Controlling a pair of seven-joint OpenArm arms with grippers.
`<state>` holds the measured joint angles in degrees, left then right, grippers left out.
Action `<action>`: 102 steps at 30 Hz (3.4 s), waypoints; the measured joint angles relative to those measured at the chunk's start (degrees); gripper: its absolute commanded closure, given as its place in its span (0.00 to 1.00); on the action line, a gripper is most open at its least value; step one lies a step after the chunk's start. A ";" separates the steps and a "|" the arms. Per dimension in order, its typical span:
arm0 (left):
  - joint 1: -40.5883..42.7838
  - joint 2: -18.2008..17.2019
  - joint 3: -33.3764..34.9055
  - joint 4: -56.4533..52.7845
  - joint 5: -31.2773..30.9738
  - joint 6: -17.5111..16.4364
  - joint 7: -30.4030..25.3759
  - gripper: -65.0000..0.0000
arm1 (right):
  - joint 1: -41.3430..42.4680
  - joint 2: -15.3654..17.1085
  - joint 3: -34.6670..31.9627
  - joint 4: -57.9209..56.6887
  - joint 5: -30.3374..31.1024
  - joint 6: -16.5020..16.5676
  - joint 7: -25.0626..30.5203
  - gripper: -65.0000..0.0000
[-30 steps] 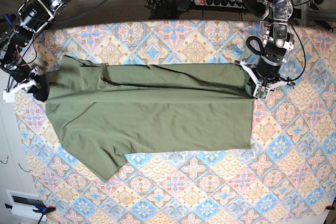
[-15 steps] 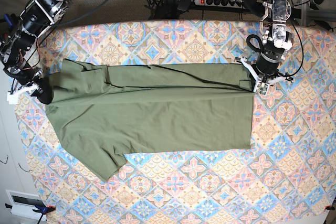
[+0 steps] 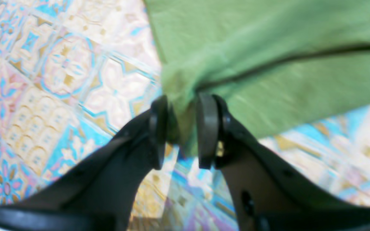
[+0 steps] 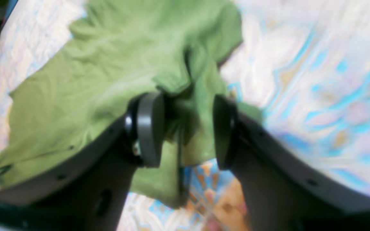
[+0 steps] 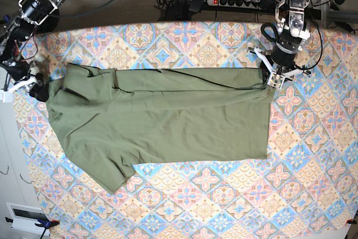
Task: Layout the t-shirt on the table in an organized manner, then fold the t-shirt properly
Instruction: 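Grasp the shirt's collar-side edge with both grippers and pull it taut, then hold the shirt edge with both grippers, keeping it stretched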
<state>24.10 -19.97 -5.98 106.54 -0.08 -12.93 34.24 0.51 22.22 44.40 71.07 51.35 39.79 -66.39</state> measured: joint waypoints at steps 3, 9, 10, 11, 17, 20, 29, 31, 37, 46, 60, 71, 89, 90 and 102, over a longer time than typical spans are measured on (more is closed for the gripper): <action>0.44 -0.07 -0.02 0.39 0.07 0.04 0.02 0.73 | -1.73 -0.04 -1.20 4.00 -0.59 -0.31 -0.26 0.62; 1.33 -0.22 -0.20 0.39 -3.34 0.11 0.20 0.51 | -1.33 -0.09 -10.60 11.50 0.42 0.02 0.44 0.62; 1.25 -0.22 -0.24 0.39 -5.01 0.04 0.15 0.48 | -1.68 -0.04 -12.09 12.26 0.42 0.02 0.48 0.62; 1.11 -0.20 -0.31 0.39 -6.56 0.04 0.17 0.45 | -2.16 0.02 -13.46 12.72 0.33 0.02 0.42 0.62; 0.98 -0.24 -2.43 0.42 -11.65 0.28 3.13 0.38 | -3.30 -0.11 -16.17 12.61 -5.97 0.07 0.17 0.62; 0.98 -0.33 -2.40 0.52 -13.31 0.24 3.54 0.38 | -3.41 -0.07 -16.17 12.66 -11.85 0.02 0.11 0.62; 0.63 -0.17 -2.27 0.61 -13.70 0.24 3.72 0.38 | -6.84 -1.57 -15.98 12.85 -15.63 0.02 0.24 0.62; 0.63 -0.17 -2.25 0.61 -13.73 0.22 3.72 0.38 | -6.73 -1.42 -15.98 12.85 -15.61 0.02 0.44 0.62; -0.61 -0.04 -2.25 0.61 -13.70 0.24 3.91 0.38 | -7.72 -1.73 -15.98 12.83 -18.64 0.00 0.70 0.61; -0.59 -0.07 -2.25 0.61 -13.73 0.17 4.09 0.38 | -7.74 -4.55 -15.93 11.17 -22.01 0.04 2.03 0.52; -0.59 -0.09 -2.27 0.61 -13.73 0.02 4.07 0.38 | -7.85 -4.50 -15.76 6.62 -10.93 0.00 1.70 0.95; -0.59 -0.20 -2.25 0.61 -13.73 0.02 4.07 0.38 | -8.26 -4.13 -9.70 13.53 -0.92 0.02 1.86 0.95; -0.48 -0.07 -2.36 0.61 -13.70 -0.13 3.93 0.38 | -4.04 -4.59 -9.49 9.55 -9.11 0.00 -3.04 0.55; -0.46 -0.17 -2.36 0.61 -13.70 0.07 3.89 0.38 | -4.92 -4.57 -9.53 9.64 -8.92 0.02 -2.78 0.53; -0.59 -0.20 -2.36 0.61 -13.70 0.04 3.89 0.38 | -9.11 -4.90 -9.86 7.93 -8.92 0.02 -0.26 0.48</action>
<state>23.51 -20.16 -8.34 107.15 -13.78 -12.88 38.13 -8.60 17.32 34.54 79.00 42.44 39.81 -66.65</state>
